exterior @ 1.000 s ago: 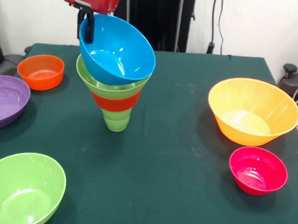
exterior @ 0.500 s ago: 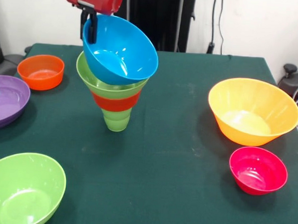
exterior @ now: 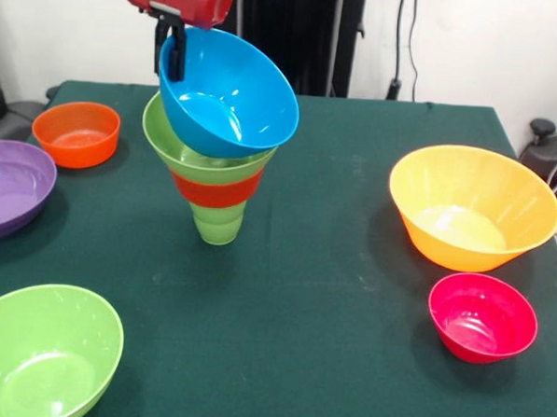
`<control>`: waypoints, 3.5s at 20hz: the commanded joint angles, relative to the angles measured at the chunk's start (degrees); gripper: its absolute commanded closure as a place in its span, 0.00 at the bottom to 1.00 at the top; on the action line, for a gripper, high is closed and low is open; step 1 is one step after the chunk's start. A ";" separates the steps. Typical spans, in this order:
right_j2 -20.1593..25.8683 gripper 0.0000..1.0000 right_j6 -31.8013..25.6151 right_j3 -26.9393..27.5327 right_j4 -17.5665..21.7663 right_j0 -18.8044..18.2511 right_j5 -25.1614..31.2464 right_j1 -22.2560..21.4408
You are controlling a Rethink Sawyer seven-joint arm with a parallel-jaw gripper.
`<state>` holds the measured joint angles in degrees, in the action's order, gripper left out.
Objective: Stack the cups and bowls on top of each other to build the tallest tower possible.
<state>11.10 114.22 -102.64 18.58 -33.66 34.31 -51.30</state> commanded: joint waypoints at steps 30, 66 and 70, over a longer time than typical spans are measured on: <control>4.91 1.00 -0.41 -2.90 1.00 1.16 -6.37 3.35; 4.72 0.00 -1.50 -2.08 2.78 1.25 -8.22 3.69; 5.11 0.00 -2.20 -1.74 2.40 0.83 -7.45 3.96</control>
<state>11.33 114.20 -104.07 18.57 -33.65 29.56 -50.40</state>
